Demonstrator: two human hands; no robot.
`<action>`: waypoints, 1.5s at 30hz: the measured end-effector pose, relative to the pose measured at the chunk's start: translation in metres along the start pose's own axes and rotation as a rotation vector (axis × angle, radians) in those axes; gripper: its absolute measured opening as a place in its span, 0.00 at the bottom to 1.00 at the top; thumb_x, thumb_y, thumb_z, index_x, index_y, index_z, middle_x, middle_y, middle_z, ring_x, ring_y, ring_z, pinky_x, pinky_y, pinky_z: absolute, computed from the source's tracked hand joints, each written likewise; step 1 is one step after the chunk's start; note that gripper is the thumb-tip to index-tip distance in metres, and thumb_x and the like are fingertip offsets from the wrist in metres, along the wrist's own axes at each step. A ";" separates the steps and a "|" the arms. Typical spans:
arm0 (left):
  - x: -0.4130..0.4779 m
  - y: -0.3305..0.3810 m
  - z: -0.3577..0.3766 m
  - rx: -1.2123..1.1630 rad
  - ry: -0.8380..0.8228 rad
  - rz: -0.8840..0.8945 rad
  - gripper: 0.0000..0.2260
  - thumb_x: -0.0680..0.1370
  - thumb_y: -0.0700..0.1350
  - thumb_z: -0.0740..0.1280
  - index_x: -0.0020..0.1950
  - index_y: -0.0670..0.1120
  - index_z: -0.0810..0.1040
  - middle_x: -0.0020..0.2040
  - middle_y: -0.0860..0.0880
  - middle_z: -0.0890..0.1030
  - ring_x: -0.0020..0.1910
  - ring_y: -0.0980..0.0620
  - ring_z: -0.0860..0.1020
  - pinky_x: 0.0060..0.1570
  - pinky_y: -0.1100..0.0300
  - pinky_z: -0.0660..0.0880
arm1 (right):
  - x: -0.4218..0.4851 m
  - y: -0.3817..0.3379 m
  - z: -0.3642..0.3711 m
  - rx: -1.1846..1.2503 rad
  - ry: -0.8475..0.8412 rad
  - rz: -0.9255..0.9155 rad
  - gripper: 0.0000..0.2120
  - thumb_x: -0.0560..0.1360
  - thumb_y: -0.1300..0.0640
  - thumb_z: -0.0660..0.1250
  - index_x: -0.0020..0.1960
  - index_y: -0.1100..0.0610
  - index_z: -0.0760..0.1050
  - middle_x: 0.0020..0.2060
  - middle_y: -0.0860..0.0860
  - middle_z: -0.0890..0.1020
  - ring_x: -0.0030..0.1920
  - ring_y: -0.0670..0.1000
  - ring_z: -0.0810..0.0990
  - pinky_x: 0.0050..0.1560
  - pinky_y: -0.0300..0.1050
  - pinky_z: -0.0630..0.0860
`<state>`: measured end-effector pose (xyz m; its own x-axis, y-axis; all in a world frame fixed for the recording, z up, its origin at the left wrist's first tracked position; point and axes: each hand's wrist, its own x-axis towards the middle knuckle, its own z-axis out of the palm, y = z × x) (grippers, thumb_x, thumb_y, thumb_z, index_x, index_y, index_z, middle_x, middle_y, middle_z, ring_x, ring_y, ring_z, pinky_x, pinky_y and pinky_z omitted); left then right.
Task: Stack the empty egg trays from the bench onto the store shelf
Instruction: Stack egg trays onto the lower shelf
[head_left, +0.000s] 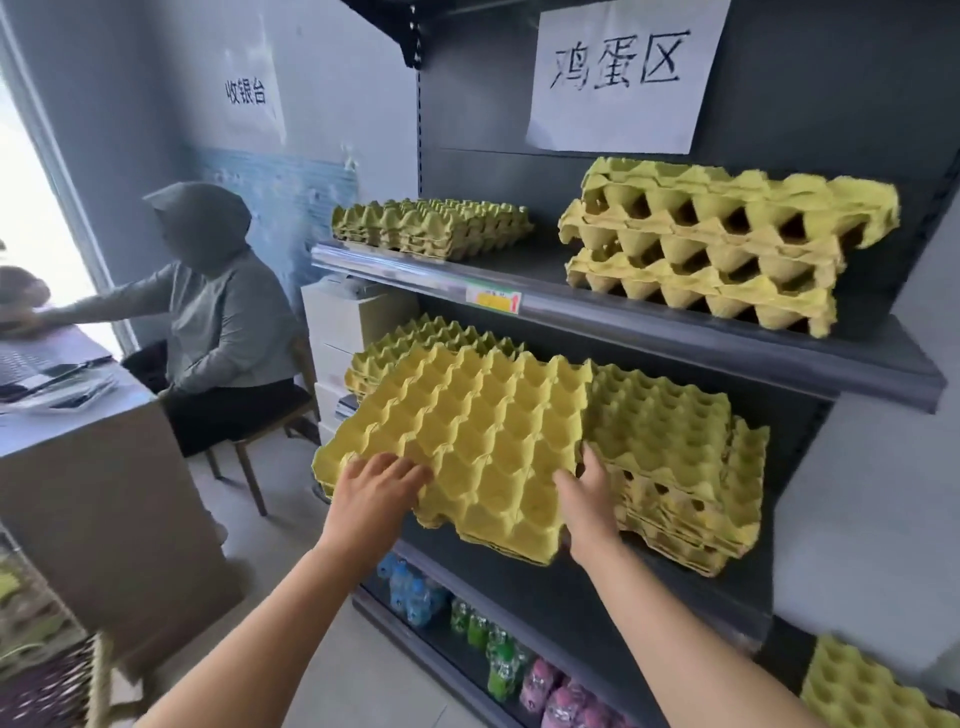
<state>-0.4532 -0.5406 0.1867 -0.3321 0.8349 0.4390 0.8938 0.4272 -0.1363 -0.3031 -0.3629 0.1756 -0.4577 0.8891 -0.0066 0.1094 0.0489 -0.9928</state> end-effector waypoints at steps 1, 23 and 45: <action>0.009 -0.011 0.006 0.010 0.006 -0.009 0.23 0.53 0.41 0.82 0.46 0.51 0.82 0.40 0.54 0.83 0.42 0.48 0.82 0.37 0.54 0.77 | 0.012 -0.001 0.012 -0.007 -0.023 -0.016 0.30 0.77 0.63 0.58 0.76 0.54 0.55 0.73 0.53 0.64 0.71 0.54 0.66 0.70 0.56 0.65; 0.229 -0.166 0.168 -0.041 -0.076 -0.050 0.25 0.75 0.51 0.67 0.70 0.54 0.61 0.68 0.53 0.67 0.71 0.48 0.59 0.69 0.50 0.57 | 0.253 -0.009 0.174 0.143 0.310 0.141 0.25 0.80 0.63 0.57 0.75 0.55 0.58 0.73 0.55 0.63 0.70 0.56 0.66 0.63 0.46 0.66; 0.278 -0.194 0.208 -0.234 -0.217 0.114 0.30 0.71 0.51 0.63 0.72 0.55 0.59 0.69 0.52 0.68 0.72 0.46 0.57 0.68 0.50 0.55 | 0.289 0.007 0.184 -0.291 0.239 0.267 0.26 0.77 0.55 0.63 0.73 0.57 0.62 0.69 0.56 0.70 0.67 0.58 0.71 0.66 0.52 0.70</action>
<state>-0.7819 -0.3196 0.1501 -0.2599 0.9379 0.2300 0.9655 0.2564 0.0455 -0.5970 -0.1891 0.1446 -0.1670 0.9662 -0.1963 0.4547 -0.1012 -0.8849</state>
